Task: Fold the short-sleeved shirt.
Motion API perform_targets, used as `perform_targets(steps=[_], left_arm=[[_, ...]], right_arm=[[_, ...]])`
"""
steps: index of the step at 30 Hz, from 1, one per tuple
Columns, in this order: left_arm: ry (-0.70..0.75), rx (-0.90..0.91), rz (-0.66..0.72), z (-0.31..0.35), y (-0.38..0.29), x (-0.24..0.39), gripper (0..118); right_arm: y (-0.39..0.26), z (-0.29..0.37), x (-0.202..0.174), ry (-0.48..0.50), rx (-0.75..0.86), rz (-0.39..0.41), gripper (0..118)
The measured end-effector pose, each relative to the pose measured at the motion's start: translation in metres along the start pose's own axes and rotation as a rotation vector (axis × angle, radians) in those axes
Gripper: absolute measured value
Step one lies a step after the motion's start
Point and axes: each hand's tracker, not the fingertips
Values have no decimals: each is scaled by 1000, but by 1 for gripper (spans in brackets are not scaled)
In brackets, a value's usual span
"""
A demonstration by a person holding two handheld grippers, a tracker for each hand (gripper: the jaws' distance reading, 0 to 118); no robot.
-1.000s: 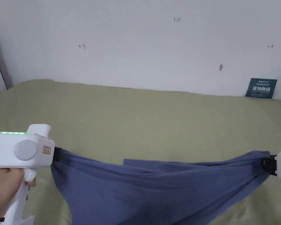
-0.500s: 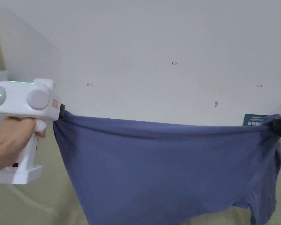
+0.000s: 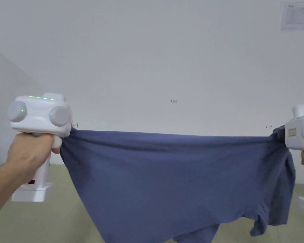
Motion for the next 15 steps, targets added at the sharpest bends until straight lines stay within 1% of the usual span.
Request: perform_targets(steps=[3, 5, 8, 10, 11, 13, 15], left_arm=[[25, 1, 6, -36, -5, 11, 1], [45, -2, 4, -61, -11, 18, 1], [55, -36, -37, -94, -31, 28, 1], [36, -58, -30, -113, -55, 31, 1], [2, -101, -19, -121, -66, 30, 1], [-52, -130, 29, -132, -94, 28, 1], [-46, -149, -5, -141, -121, 30, 1]], right_arm=[[-8, -34, -14, -3, -7, -1, 4], [-18, -55, -24, -4, -22, 13, 4], [-45, -87, -37, -17, -61, 24, 4], [-70, -103, -44, -27, -79, 31, 4], [-81, -108, -45, -29, -96, 31, 4], [-114, -112, -46, -23, -124, 11, 4], [-142, -114, -45, -23, -157, 19, 4]])
